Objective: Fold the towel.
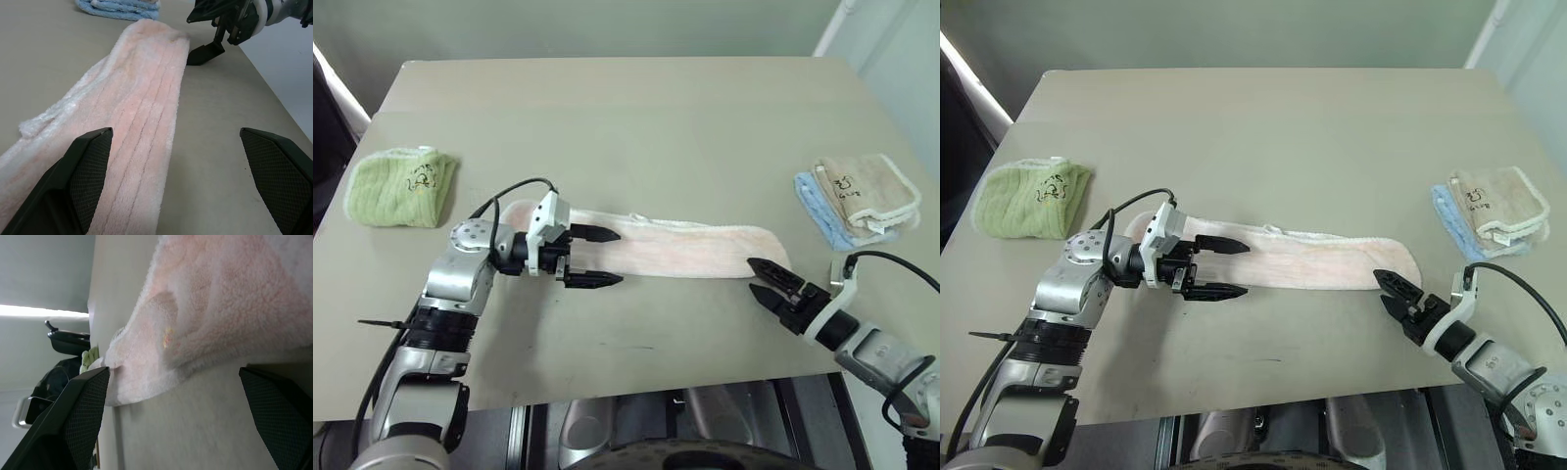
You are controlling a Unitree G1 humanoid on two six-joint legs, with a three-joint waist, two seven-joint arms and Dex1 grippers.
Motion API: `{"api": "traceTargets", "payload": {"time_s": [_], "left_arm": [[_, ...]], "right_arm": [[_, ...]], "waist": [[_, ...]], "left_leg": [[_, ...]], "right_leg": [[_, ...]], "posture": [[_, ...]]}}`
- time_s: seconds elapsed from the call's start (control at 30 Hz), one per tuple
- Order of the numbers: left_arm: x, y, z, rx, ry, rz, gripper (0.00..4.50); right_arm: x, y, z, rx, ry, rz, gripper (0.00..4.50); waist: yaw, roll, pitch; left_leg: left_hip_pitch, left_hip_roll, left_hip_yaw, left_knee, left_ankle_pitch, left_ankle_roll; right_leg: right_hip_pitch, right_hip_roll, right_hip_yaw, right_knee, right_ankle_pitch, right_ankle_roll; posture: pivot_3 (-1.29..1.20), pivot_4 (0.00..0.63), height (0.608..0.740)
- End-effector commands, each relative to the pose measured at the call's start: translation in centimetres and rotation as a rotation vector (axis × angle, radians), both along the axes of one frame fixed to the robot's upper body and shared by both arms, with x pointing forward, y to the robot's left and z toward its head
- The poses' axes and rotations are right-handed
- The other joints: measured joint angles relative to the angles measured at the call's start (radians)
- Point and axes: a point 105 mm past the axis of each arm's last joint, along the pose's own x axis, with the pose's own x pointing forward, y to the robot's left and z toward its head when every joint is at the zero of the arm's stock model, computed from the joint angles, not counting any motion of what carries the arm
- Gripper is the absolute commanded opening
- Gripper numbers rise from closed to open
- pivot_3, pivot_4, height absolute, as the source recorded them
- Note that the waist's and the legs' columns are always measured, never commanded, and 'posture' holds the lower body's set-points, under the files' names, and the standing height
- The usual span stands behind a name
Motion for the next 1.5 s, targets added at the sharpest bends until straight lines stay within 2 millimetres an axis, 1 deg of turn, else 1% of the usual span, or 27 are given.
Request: {"api": "traceTargets", "payload": {"time_s": [0.03,0.2,0.3,0.47,0.63,0.73,0.87,0.97,1.17,1.27,1.4,1.47,1.5], "left_arm": [[0.3,-0.1,0.9,-0.011,-0.05,0.005,4.5],[0.2,0.0,1.3,-0.009,-0.053,0.005,4.5],[0.2,-0.1,1.6,0.0,-0.058,0.007,4.5],[0.3,-0.8,2.3,0.002,-0.067,0.004,4.5],[0.4,-1.1,2.6,0.003,-0.072,0.006,4.5],[0.6,-1.1,2.7,0.003,-0.074,0.012,4.5],[0.6,-1.0,2.6,0.007,-0.077,0.018,4.5],[0.5,-0.9,2.3,0.01,-0.076,0.02,4.5],[0.4,-0.6,1.6,0.021,-0.079,0.025,4.5],[0.5,-0.4,1.5,0.022,-0.08,0.029,4.5],[0.8,-0.3,1.4,0.022,-0.087,0.038,4.5],[0.9,-0.3,1.4,0.022,-0.089,0.036,4.5],[0.9,-0.4,1.4,0.022,-0.09,0.035,4.5]], "right_arm": [[1.5,-2.8,0.1,-0.02,0.017,-0.152,4.49],[2.1,-4.2,1.0,-0.028,-0.014,-0.188,4.49],[1.9,-4.3,1.3,-0.047,-0.023,-0.18,4.49],[1.6,-4.5,1.8,-0.071,-0.043,-0.162,4.49],[1.4,-4.4,2.3,-0.093,-0.065,-0.127,4.49],[1.0,-4.4,2.3,-0.103,-0.068,-0.108,3.94],[0.2,-3.6,2.7,-0.101,-0.1,-0.038,2.59],[-0.1,-3.1,2.7,-0.099,-0.106,-0.005,2.59],[0.2,-3.7,2.6,-0.091,-0.101,-0.03,2.59],[0.2,-4.2,2.5,-0.097,-0.093,-0.044,2.02],[0.2,-4.6,2.6,-0.101,-0.098,-0.045,0.62],[0.2,-4.9,2.6,-0.102,-0.096,-0.052,0.02],[0.1,-5.1,2.6,-0.104,-0.093,-0.055,0.02]], "waist": [[0.001,0.0,0.0],[0.008,0.0,0.0],[0.013,0.001,0.0],[0.013,0.001,0.0],[0.013,0.001,0.0],[0.013,0.001,0.0],[0.013,0.001,0.0],[0.013,0.001,0.0],[0.013,0.001,0.0],[0.013,0.001,0.0],[0.013,0.001,0.0],[0.013,0.001,0.0],[0.013,0.001,0.0]], "left_leg": [[0.0,0.0,0.0,0.0,0.0,0.0],[-0.004,0.0,-0.001,0.0,0.0,0.001],[-0.006,0.0,-0.001,0.0,0.0,0.002],[-0.007,0.0,0.0,-0.001,-0.005,0.003],[-0.007,0.0,0.001,-0.001,-0.008,0.004],[-0.006,0.0,0.001,-0.001,-0.009,0.004],[-0.006,0.0,0.001,-0.001,-0.009,0.004],[-0.006,0.0,0.001,-0.001,-0.009,0.004],[-0.005,0.0,0.001,-0.001,-0.009,0.004],[-0.005,0.0,0.001,-0.001,-0.009,0.004],[-0.005,0.0,0.001,-0.001,-0.009,0.004],[-0.006,0.0,0.001,-0.001,-0.009,0.004],[-0.006,0.0,0.001,-0.001,-0.009,0.004]], "right_leg": [[0.0,0.0,0.0,0.0,0.0,0.0],[-0.001,0.0,0.0,-0.004,0.001,0.001],[-0.001,0.0,0.0,-0.008,0.003,0.002],[-0.002,0.0,0.0,-0.011,0.006,-0.004],[-0.002,0.0,0.0,-0.011,0.004,-0.005],[-0.002,0.0,0.0,-0.011,0.004,-0.004],[-0.002,0.0,0.0,-0.011,0.003,-0.004],[-0.002,0.0,0.001,-0.011,0.003,-0.004],[-0.002,0.0,0.001,-0.011,0.002,-0.003],[-0.001,0.0,0.001,-0.011,0.002,-0.003],[-0.002,0.0,0.001,-0.011,0.003,-0.003],[-0.002,0.0,0.001,-0.011,0.003,-0.003],[-0.002,0.0,0.001,-0.011,0.003,-0.003]], "posture": [[0.0,0.15,0.703],[0.0,0.15,0.703],[0.0,0.15,0.703],[0.0,0.15,0.703],[0.0,0.15,0.703],[0.0,0.15,0.703],[0.0,0.15,0.703],[0.0,0.15,0.703],[0.0,0.15,0.703],[0.0,0.15,0.703],[0.0,0.15,0.703],[0.0,0.15,0.703],[0.0,0.15,0.703]]}}
